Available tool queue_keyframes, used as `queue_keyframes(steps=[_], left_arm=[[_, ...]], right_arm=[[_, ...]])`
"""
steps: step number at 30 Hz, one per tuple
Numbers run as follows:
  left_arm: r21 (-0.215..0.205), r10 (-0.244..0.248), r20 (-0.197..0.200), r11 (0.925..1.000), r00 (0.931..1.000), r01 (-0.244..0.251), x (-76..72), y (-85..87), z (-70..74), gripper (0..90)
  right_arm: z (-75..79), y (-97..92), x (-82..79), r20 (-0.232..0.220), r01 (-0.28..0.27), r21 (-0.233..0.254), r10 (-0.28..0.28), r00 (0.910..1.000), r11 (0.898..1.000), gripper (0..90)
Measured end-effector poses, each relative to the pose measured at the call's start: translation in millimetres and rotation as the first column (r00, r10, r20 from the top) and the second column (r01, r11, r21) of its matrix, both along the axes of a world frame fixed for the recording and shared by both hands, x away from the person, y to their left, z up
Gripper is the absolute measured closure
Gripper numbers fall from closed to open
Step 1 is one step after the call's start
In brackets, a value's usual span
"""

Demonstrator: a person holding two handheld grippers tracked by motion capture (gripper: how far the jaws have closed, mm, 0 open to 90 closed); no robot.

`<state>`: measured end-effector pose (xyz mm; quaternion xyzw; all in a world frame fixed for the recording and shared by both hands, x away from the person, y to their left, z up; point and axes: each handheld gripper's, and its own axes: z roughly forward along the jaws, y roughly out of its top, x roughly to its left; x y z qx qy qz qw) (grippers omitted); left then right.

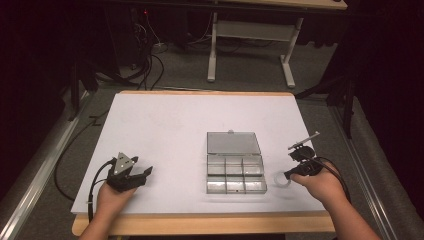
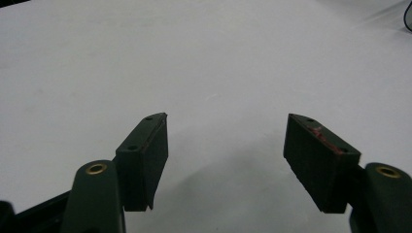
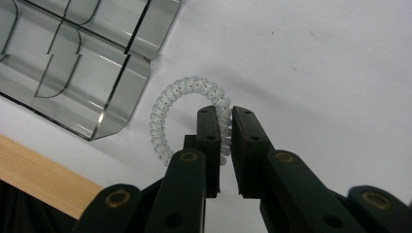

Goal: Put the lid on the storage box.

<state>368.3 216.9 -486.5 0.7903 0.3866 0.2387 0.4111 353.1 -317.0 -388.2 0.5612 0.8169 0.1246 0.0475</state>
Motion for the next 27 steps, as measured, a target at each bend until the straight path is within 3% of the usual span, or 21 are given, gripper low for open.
queue_keyframes(steps=[10, 27], left_arm=[[-0.002, -0.001, 0.010, 1.0000, 1.0000, 0.001, -1.0, 0.2, 0.1, 33.1], [-0.006, -0.001, 0.011, 1.0000, 0.9999, 0.001, -1.1, 0.4, 0.1, 32.9]], right_arm=[[19.9, 5.2, -1.1, 0.015, -0.011, -0.004, 0.011, 0.9998, 1.000, 83.3], [30.1, 17.4, 1.1, 0.028, -0.041, -0.001, 0.041, 0.9988, 0.999, 83.3]])
